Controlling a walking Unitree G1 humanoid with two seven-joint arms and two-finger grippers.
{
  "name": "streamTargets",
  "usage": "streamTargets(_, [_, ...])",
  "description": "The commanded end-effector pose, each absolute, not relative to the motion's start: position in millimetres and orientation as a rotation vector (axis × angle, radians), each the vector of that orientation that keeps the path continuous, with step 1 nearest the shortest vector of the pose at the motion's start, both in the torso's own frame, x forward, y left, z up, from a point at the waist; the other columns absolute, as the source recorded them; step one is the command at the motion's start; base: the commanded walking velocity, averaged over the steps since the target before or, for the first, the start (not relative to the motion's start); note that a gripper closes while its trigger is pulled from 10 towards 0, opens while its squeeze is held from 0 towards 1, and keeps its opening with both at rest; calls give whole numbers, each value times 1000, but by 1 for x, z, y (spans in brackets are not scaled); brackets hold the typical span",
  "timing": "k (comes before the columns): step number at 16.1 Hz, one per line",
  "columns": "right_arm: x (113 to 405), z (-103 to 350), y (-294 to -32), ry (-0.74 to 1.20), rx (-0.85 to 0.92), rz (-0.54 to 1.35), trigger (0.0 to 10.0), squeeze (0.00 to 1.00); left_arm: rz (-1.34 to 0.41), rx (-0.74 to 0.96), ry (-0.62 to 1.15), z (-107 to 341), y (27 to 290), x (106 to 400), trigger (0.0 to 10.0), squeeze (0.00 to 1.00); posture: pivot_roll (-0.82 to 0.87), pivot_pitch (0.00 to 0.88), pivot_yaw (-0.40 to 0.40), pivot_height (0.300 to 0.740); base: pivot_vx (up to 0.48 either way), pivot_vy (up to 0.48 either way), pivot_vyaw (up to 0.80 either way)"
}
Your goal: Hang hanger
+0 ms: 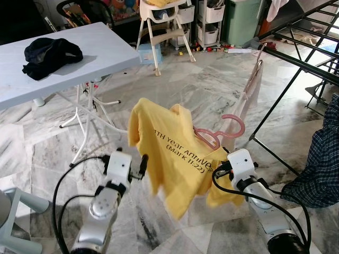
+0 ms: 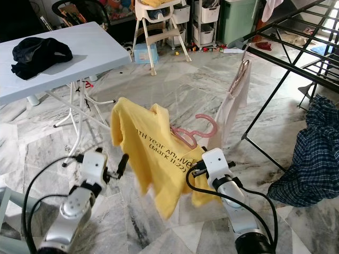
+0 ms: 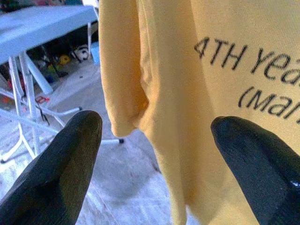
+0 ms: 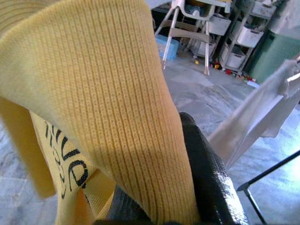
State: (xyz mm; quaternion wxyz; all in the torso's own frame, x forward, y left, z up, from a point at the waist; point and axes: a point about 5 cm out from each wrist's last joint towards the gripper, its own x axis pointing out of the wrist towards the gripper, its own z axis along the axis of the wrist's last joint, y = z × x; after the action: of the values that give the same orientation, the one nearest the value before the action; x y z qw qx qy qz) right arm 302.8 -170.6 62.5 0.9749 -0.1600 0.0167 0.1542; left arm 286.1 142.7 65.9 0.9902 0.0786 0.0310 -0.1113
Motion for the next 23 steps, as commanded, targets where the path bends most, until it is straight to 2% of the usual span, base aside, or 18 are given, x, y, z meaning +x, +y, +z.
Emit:
streamTargets(1, [304,68,-166,-8,-348,348,0,0,-212,175,65,68,147,287,10000,0,-52,18,90,740,0,0,0])
streamTargets(4, [303,66,-169,11,-455,393,0,0,-262,198,57,71,146,281,10000,0,-55,21,79,740,0,0,0])
streamTargets(8, [305,72,-189,-9,-860,515,0,0,-451,302,85,63,143,263,10000,0,-58,25,62,740,0,0,0])
streamTargets(9, [305,74,-192,-18,-917,530,0,0,-469,307,104,60,143,261,10000,0,-62,25,66,740,0,0,0])
streamTargets(12, [307,80,-203,-13,-920,519,0,0,-536,236,190,48,134,260,10000,0,-88,23,90,740,0,0,0])
streamTargets(13, [304,78,-202,-13,-890,514,0,0,-515,205,182,50,130,265,10000,0,-89,24,95,740,0,0,0])
streamTargets(15, [297,71,-194,-30,-863,536,0,0,-644,177,177,54,118,262,10000,0,-92,29,105,740,0,0,0])
streamTargets(19, [289,70,-184,-73,-852,608,0,0,-763,104,146,68,105,261,10000,0,-103,32,124,740,0,0,0])
streamTargets(23, [289,71,-198,-50,-890,608,0,0,-827,127,138,79,101,263,10000,0,-110,38,129,740,0,0,0])
